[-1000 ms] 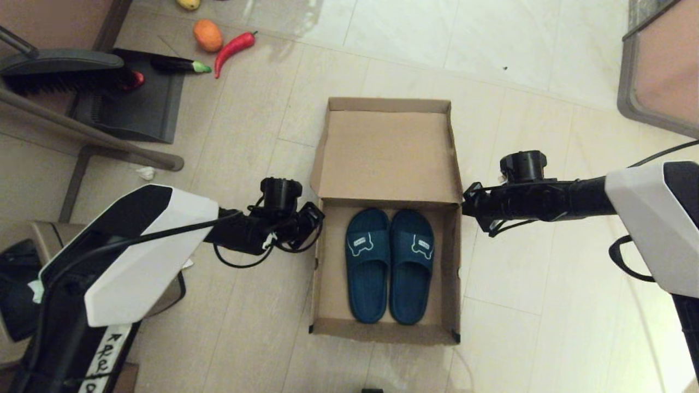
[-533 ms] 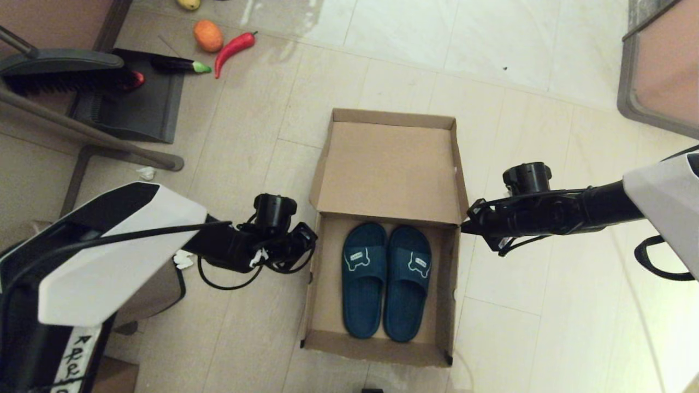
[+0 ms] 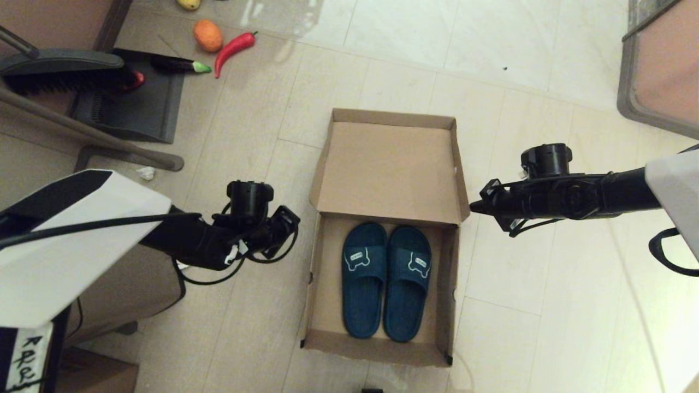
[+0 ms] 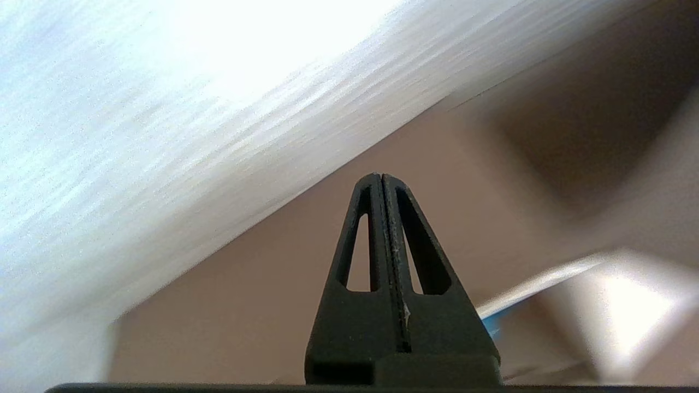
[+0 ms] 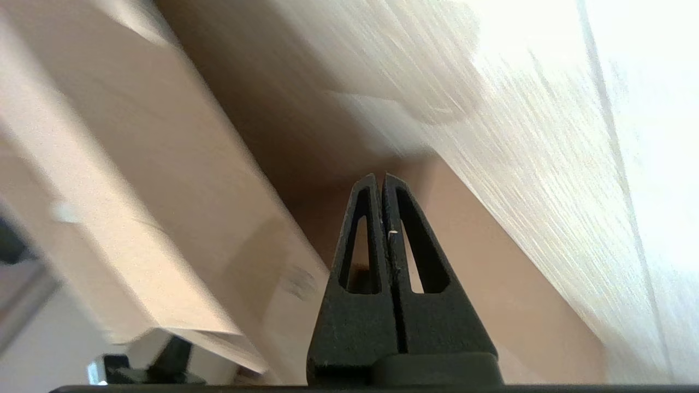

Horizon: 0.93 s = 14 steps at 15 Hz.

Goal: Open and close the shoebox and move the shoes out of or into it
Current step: Close the shoe box

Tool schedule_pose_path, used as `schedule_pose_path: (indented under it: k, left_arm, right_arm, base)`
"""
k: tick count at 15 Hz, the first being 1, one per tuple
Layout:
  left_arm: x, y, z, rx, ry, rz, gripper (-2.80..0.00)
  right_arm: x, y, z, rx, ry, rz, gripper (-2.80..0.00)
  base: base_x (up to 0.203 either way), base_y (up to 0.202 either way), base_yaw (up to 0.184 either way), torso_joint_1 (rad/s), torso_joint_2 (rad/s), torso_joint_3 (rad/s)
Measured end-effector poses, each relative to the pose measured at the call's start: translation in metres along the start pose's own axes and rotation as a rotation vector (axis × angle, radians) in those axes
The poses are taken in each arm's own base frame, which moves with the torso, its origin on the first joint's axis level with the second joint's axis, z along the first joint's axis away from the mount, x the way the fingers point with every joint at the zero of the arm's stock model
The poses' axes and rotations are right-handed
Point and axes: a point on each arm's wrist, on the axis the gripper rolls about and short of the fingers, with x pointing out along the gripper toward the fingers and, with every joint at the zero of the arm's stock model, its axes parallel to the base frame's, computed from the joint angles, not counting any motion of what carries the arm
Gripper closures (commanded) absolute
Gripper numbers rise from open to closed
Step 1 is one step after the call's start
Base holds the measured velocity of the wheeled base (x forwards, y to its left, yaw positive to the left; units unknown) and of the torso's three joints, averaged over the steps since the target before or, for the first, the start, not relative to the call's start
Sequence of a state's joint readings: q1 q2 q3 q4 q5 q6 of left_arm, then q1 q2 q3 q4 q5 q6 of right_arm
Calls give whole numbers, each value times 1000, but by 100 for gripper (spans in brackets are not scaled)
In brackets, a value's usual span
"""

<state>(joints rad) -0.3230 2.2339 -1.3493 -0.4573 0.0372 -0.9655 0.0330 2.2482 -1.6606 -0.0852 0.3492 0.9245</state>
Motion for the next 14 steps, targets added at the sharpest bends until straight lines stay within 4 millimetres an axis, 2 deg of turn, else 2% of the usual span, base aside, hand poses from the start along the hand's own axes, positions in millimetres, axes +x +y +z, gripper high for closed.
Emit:
schedule_pose_path:
  k: [3,6,9,14]
  left_arm:
    - [10,-30,29,-6,-31,-167,0]
    - [33,-53,47,0,-79,-300,0]
    - [57,-52,45,13,-56,-376,0]
    - [67,-52,30,20,-26,-395,0]
  right_arm:
    - [9,6,15,-18,-13,62,0]
    - [20,12,24,-38,-19,118,0]
    - [28,14,28,-47,10,175,0]
    - [42,12,28,17,20,274,0]
  base:
    - [0,0,0,0,0,0]
    - [0,0,0,0,0,0]
    - [0,0,0,0,0,0]
    - [0,0,0,0,0,0]
